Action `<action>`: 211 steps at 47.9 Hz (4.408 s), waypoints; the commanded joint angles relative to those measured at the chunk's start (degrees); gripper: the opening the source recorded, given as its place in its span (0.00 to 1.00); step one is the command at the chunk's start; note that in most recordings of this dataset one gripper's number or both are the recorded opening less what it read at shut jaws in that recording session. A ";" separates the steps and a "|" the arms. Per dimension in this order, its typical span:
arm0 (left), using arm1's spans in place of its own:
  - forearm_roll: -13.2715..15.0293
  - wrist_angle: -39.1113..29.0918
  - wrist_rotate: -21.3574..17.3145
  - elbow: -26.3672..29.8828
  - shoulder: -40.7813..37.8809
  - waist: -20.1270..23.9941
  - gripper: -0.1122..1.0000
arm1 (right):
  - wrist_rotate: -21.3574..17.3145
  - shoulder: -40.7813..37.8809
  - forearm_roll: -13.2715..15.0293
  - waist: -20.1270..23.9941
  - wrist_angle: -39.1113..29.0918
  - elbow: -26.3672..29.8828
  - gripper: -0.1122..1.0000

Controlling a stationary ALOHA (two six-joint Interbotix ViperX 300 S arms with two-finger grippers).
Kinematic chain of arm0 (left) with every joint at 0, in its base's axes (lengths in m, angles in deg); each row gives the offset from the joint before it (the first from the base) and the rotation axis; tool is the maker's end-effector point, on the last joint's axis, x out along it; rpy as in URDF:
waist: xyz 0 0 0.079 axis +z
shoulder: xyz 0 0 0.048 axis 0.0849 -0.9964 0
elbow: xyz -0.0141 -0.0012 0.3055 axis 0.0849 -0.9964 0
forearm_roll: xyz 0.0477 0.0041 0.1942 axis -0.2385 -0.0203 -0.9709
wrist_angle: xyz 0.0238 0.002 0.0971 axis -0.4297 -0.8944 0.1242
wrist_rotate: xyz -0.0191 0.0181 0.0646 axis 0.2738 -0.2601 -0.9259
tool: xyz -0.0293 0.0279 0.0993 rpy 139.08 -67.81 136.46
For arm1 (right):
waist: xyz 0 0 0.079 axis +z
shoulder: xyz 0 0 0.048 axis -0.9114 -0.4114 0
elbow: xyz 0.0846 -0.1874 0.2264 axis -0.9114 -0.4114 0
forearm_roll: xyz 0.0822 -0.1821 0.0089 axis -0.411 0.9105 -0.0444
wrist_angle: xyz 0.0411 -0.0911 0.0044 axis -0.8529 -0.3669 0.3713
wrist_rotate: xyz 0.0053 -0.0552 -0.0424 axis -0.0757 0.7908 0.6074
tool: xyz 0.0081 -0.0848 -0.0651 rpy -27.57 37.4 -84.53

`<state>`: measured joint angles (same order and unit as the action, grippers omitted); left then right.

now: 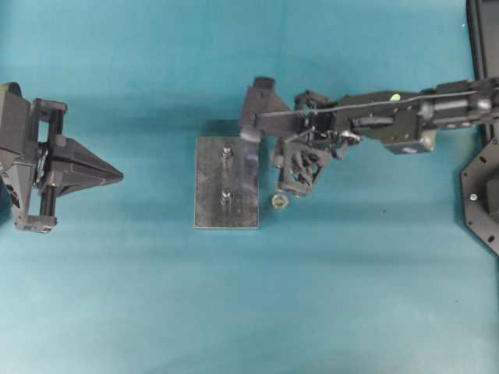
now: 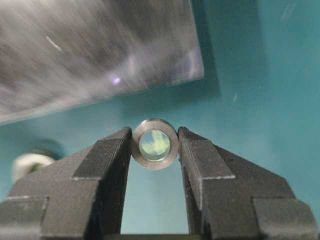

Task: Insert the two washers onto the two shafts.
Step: 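Carry the washer left and align it above the upper shaft, then lower the washer onto the upper shaft and open the right gripper, then move the right gripper down to the lower washer and grasp it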

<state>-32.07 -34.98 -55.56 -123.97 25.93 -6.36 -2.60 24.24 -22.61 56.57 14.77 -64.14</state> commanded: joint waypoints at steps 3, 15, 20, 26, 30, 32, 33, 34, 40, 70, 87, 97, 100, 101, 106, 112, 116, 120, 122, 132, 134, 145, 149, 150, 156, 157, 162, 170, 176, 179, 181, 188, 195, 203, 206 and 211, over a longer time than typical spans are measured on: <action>-0.18 0.53 0.09 0.53 0.09 0.00 0.10 | -0.44 3.52 -0.09 1.32 -2.72 3.43 0.39; -0.18 1.23 0.09 0.18 0.18 -0.09 0.10 | -0.26 3.08 -0.09 3.08 -3.78 9.40 0.39; -0.18 3.25 0.18 -0.62 0.26 -0.09 0.10 | -0.26 1.67 0.00 2.72 -4.13 11.87 0.39; -0.18 4.22 0.35 -1.14 0.70 0.00 0.10 | -0.35 -0.53 0.97 2.46 -5.45 14.06 0.39; -0.09 4.22 0.35 -1.23 0.88 0.00 0.10 | -0.26 -1.67 1.93 2.37 -5.71 15.21 0.39; -0.18 4.22 0.35 -1.23 0.88 -0.09 0.10 | -0.26 -2.20 2.29 2.29 -5.71 15.82 0.39; -0.18 4.22 0.35 -1.23 0.88 -0.09 0.10 | -0.26 -2.46 2.37 2.20 -5.80 16.00 0.39; -0.18 4.22 0.35 -1.23 0.88 -0.09 0.10 | -0.26 -2.72 2.46 2.02 -5.89 16.26 0.39; -0.18 4.13 0.35 -1.23 0.97 -0.09 0.10 | -0.18 -3.69 2.64 1.41 -7.29 17.14 0.39; -0.18 4.13 0.44 -1.41 1.05 0.00 0.10 | 0.18 -4.13 2.64 2.20 -9.49 18.02 0.39; -0.09 4.13 0.44 -1.41 1.05 -0.09 0.10 | 0.18 -4.57 2.55 2.72 -9.49 18.54 0.39; -0.18 4.13 0.44 -1.49 1.05 0.00 0.10 | 0.26 -5.45 2.64 2.72 -9.67 19.34 0.39; -0.18 4.13 0.53 -1.49 1.05 -0.09 0.10 | 0.18 -5.89 2.55 2.72 -9.76 19.60 0.39; -0.18 4.22 0.53 -1.49 1.05 -0.09 0.10 | 0.26 -5.98 2.64 2.72 -9.84 19.60 0.39; -0.18 4.13 0.53 -1.49 1.14 -0.09 0.10 | 0.18 -6.50 2.64 2.72 -10.37 20.04 0.39; -0.18 4.13 0.53 -1.58 1.58 -0.09 0.10 | -0.09 -6.50 2.55 2.72 -10.37 20.48 0.39; -0.18 4.13 0.53 -1.67 1.93 -0.09 0.10 | -0.26 -6.59 2.64 2.64 -10.46 20.57 0.39; -0.18 4.13 0.53 -1.93 2.29 -0.09 0.10 | -0.35 -6.77 2.55 2.55 -10.55 20.57 0.39; -0.09 4.04 0.62 -2.02 2.64 -0.09 0.10 | -0.35 -6.94 2.46 2.55 -10.81 20.57 0.39; -0.09 3.78 1.23 -1.93 2.90 -0.09 0.10 | -0.53 -7.38 2.46 2.37 -11.78 20.65 0.43; -0.18 3.78 1.49 -1.93 2.90 -0.09 0.10 | -0.53 -7.38 2.37 2.37 -11.78 20.74 0.52; -0.18 3.78 1.67 -1.93 2.72 -0.09 0.10 | 0.18 -8.09 2.11 3.08 -11.43 21.53 0.87; -0.18 3.78 1.67 -2.02 2.81 -0.09 0.10 | 0.18 -8.79 1.67 4.92 -11.25 21.80 0.79; -0.09 3.87 1.67 -2.02 2.81 -0.09 0.10 | 0.18 -8.96 1.58 5.27 -11.25 21.80 0.78; -0.09 3.87 1.67 -2.02 2.90 -0.09 0.10 | -0.09 -9.32 1.67 5.71 -11.87 21.80 0.74; -0.18 3.87 1.67 -1.93 2.90 -0.09 0.10 | -0.26 -9.23 1.76 5.54 -12.13 21.80 0.74; -0.09 3.78 1.76 -1.85 2.90 -0.09 0.10 | -0.44 -8.26 1.85 4.13 -14.15 21.53 0.74; -0.09 3.78 1.76 -1.23 3.16 -0.09 0.10 | -0.53 -4.66 2.55 2.64 -13.80 18.90 0.73; -0.18 3.78 1.85 -1.58 3.43 -0.09 0.10 | -0.70 -1.93 2.55 2.64 -13.89 16.44 0.73; -0.18 3.78 1.85 -1.67 3.52 -0.09 0.10 | -1.14 -0.44 2.37 3.16 -13.97 15.12 0.73; -0.09 3.78 1.85 -1.67 3.78 -0.09 0.10 | -1.67 0.53 2.37 3.96 -13.71 13.97 0.73; -0.18 3.78 1.85 -1.67 4.75 -0.09 0.10 | -2.46 2.46 2.37 7.65 -12.83 8.79 0.73; -0.09 3.43 1.85 -1.67 5.27 -0.09 0.10 | -3.69 2.72 2.46 9.84 -10.37 4.39 0.74; -0.09 1.49 1.85 -1.32 5.01 -0.09 0.10 | -4.92 2.29 2.55 10.28 -3.25 0.35 0.74; -0.09 1.32 1.85 -1.23 5.01 -0.18 0.10 | -5.54 2.02 2.64 9.93 -1.41 -0.35 0.74; -0.18 1.32 1.85 -1.41 5.01 -0.18 0.10 | -5.80 1.14 2.72 9.58 0.09 -1.14 0.74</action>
<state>-32.07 -33.84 -53.80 -126.61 31.12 -6.45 -7.79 24.95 -19.97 66.41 13.80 -65.46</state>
